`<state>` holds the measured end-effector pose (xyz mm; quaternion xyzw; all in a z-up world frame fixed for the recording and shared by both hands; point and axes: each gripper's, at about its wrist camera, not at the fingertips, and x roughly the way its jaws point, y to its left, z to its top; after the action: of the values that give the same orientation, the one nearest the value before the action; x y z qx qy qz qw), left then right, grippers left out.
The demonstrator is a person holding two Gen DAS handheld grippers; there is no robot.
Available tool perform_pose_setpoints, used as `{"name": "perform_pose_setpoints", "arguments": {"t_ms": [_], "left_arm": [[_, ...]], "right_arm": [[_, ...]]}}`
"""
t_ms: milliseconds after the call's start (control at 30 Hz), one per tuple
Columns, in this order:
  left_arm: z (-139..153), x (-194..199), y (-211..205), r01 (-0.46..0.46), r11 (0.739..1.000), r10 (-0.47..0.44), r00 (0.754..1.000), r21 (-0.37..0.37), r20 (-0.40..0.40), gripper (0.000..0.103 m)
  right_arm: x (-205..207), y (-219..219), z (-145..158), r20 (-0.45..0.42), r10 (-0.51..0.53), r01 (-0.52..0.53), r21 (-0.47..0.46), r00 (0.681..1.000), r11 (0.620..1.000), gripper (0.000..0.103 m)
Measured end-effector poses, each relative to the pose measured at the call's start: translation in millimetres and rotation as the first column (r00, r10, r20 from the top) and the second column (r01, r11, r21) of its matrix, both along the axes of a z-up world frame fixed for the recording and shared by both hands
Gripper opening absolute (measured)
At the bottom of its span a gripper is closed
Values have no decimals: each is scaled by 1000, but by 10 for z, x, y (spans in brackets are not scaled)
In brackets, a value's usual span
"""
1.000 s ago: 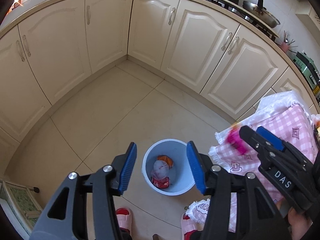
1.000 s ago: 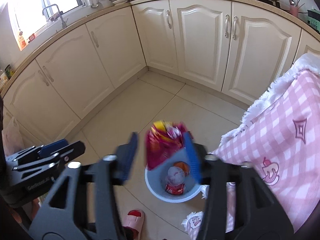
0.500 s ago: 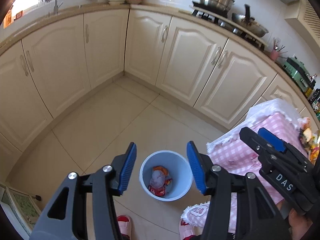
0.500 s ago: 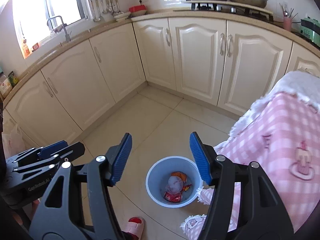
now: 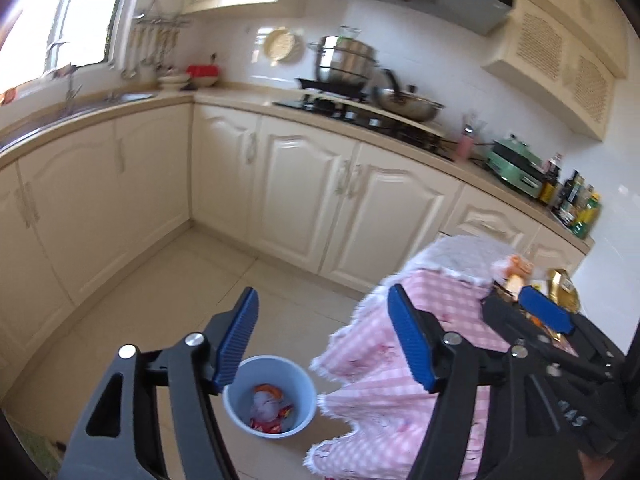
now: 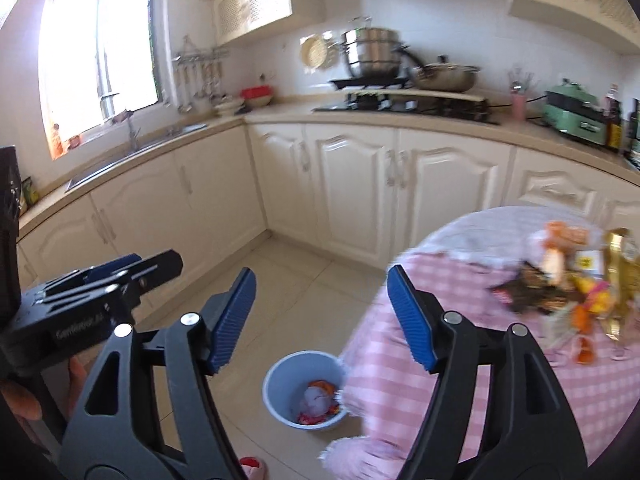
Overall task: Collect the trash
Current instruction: 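Move both grippers back to the snack pile on the table, then grasp the dark snack packet with the left gripper while the right gripper grasps the dried orange peel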
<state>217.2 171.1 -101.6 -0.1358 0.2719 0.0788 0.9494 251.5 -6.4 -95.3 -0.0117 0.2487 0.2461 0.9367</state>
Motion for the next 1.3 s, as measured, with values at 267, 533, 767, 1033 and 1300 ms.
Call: {"name": "perform_pose_setpoints", "arguments": {"t_ms": [267, 533, 767, 1033, 1300], "left_arm": [[-84, 569, -1086, 231, 972, -225, 969, 47, -99, 73], [-385, 1292, -1946, 423, 902, -400, 894, 82, -201, 73], [-696, 1837, -2353, 497, 859, -453, 851, 124, -266, 73], [-917, 2278, -2568, 521, 835, -456, 834, 176, -311, 73], [-941, 2180, -2617, 545, 811, -471, 823, 213, -317, 25]], "right_arm": [[96, -1237, -83, -8, -264, 264, -15, 964, 964, 70], [363, -2064, -432, -107, -391, 390, -29, 914, 920, 70], [559, -2294, -703, -188, -408, 407, -46, 894, 912, 70], [722, -2385, -849, -272, -372, 375, -44, 887, 926, 70], [858, -2247, -923, -313, -340, 330, -86, 887, 940, 70]]}}
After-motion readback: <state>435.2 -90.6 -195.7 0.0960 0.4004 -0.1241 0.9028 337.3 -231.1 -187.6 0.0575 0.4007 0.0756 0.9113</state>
